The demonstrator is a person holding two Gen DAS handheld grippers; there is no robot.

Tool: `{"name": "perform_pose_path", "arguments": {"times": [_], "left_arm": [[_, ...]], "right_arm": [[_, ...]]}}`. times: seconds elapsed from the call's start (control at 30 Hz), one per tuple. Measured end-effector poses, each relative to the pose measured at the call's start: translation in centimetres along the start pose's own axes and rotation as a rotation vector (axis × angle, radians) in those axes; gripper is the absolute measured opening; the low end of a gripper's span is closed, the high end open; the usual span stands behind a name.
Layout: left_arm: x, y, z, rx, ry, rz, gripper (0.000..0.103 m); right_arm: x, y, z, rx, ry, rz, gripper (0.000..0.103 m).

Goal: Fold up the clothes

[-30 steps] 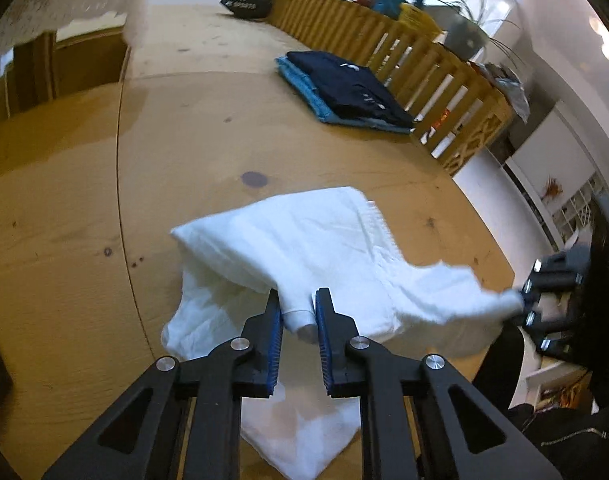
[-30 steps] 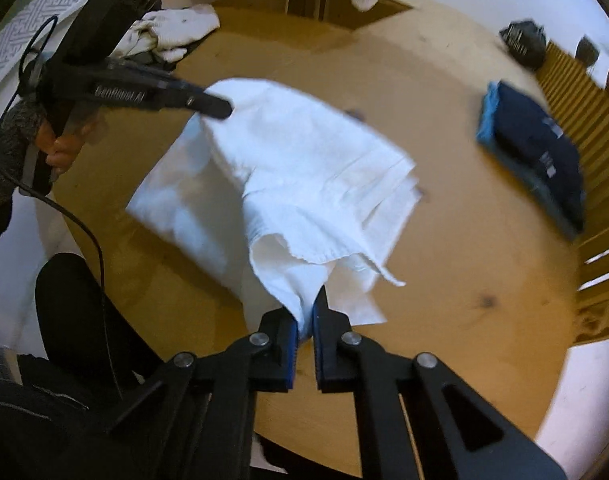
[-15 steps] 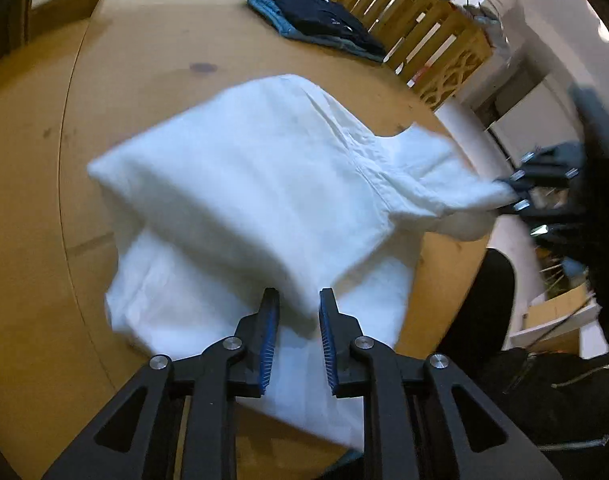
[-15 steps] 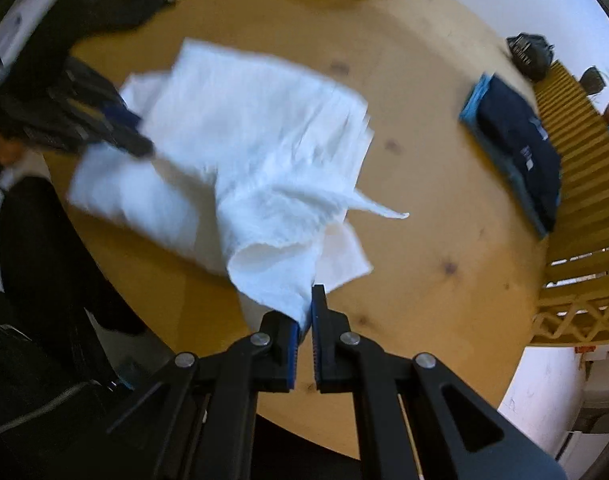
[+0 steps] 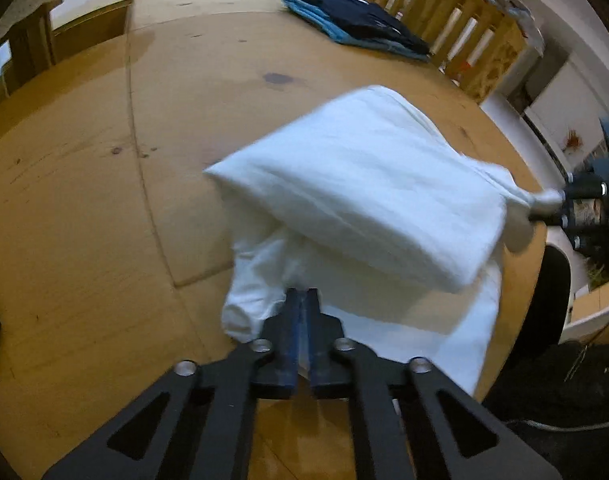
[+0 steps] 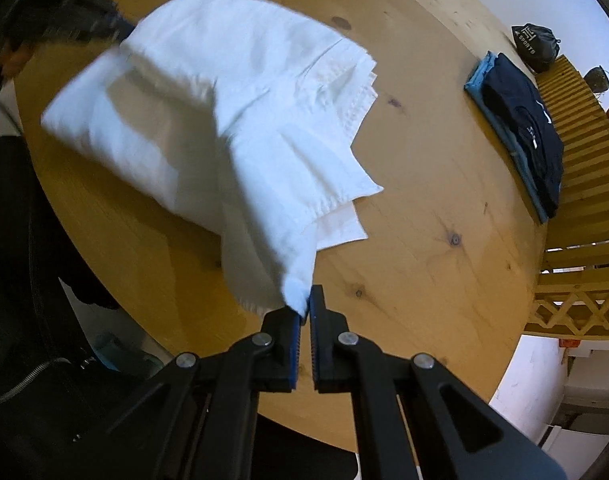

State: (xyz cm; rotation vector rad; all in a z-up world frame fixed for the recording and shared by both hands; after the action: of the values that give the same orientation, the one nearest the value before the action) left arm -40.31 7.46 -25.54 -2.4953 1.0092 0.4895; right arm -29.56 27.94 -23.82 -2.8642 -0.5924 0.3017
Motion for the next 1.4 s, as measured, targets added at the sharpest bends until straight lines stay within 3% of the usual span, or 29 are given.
{"name": "perform_pose_path", "arguments": {"times": [0.13,0.2,0.23,0.3,0.4,0.53,0.6,0.77,0.93,0.97,1.07,1.13,1.27,1.4], "left_arm": [[0.0,0.7,-2.0,0.023,-0.004,-0.007,0.002],[-1.0,0.2,-4.4,-0.005,-0.044,0.027,0.009],[-1.7,-0.1,-5.6,-0.015,-0.071,0.039,0.012],[-3.8,-1.0,-7.1,-0.033,-0.121,0.073,0.019],[-7.0,-1.9,-6.9,-0.050,-0.155,0.121,0.020],[-7.6,-2.5,-2.7,-0.037,-0.093,0.145,0.020],[-6.6,-2.3,-0.4,-0.033,-0.042,0.149,0.020],[-4.6,-1.7,2.2,-0.025,-0.024,0.140,0.020],[-3.7,-1.1,0.6,0.025,-0.033,0.132,0.020],[-4.1,-0.8,-0.4,0.015,-0.053,0.122,0.020],[-5.6,0.2,-2.4,-0.037,-0.127,0.125,0.025],[-6.2,0.7,-1.5,-0.050,-0.120,0.111,0.026],[-6.4,1.2,2.0,-0.100,-0.054,0.132,0.026],[-5.8,1.6,2.1,-0.086,-0.061,0.124,0.026]], "right_arm": [[1.2,2.4,-0.4,-0.090,0.065,-0.048,0.010],[1.9,3.0,-2.3,-0.158,0.085,-0.054,0.014],[2.1,3.1,-3.6,-0.201,0.081,-0.051,0.017],[2.0,3.1,-6.3,-0.274,0.056,-0.045,0.031],[0.2,1.8,-9.1,-0.324,-0.036,0.022,0.033],[-5.2,-0.6,-8.0,-0.323,-0.179,0.179,0.031],[-8.0,-0.6,-5.5,-0.292,-0.230,0.213,0.022],[-9.7,1.9,1.6,-0.256,-0.146,0.218,0.018],[-7.8,1.1,1.6,-0.258,-0.088,0.187,0.015],[-8.0,0.6,0.8,-0.256,-0.095,0.194,0.015],[-11.6,-1.6,-1.7,-0.267,-0.230,0.261,0.015],[-14.3,-2.0,-1.9,-0.296,-0.288,0.297,0.015],[-16.7,-0.9,1.2,-0.267,-0.249,0.283,0.015],[-16.5,-0.2,2.4,-0.260,-0.218,0.254,0.014]]}}
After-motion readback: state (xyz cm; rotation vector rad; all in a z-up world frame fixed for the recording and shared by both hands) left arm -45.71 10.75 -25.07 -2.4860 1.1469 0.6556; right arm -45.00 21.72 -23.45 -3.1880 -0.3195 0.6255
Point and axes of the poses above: each gripper's, at about its wrist camera, not at the fingertips, and z roughly the way its jaws point, y to its left, x to its underside, the point moved 8 cm from there along z, roughly the way its jaws point, and after that the axes turned 9 degrees about z, right-handed, at the moved point
